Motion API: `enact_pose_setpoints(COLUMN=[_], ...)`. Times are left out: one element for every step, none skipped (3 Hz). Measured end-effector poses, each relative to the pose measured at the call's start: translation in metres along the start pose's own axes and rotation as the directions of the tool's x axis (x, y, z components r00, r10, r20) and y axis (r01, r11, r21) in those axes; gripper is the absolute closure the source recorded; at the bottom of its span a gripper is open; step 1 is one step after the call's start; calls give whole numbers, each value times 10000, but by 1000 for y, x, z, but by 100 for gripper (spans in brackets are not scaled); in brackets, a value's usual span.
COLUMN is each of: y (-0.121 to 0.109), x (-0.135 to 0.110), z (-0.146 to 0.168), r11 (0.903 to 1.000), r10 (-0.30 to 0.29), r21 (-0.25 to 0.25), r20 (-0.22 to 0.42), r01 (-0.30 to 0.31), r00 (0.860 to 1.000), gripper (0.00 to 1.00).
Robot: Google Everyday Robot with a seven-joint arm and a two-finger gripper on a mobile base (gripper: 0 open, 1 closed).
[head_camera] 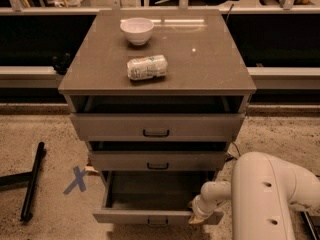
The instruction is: Open bottom drawer
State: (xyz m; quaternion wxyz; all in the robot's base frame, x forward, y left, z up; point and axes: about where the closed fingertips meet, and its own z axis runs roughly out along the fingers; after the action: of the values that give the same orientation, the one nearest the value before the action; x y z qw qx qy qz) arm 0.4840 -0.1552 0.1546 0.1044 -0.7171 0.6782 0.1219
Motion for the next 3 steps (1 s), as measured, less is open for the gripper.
enact_pose_setpoints(y=[5, 5, 19], x=[5, 5, 11], z=[-1, -1, 4], r11=[10000, 10000, 9994], r10=[63, 65, 284], r21=[73, 74, 209], r20=[-23, -20, 174], r01=[-63, -65, -288], r00=[10000, 10000, 9994], gripper=[88, 100, 100])
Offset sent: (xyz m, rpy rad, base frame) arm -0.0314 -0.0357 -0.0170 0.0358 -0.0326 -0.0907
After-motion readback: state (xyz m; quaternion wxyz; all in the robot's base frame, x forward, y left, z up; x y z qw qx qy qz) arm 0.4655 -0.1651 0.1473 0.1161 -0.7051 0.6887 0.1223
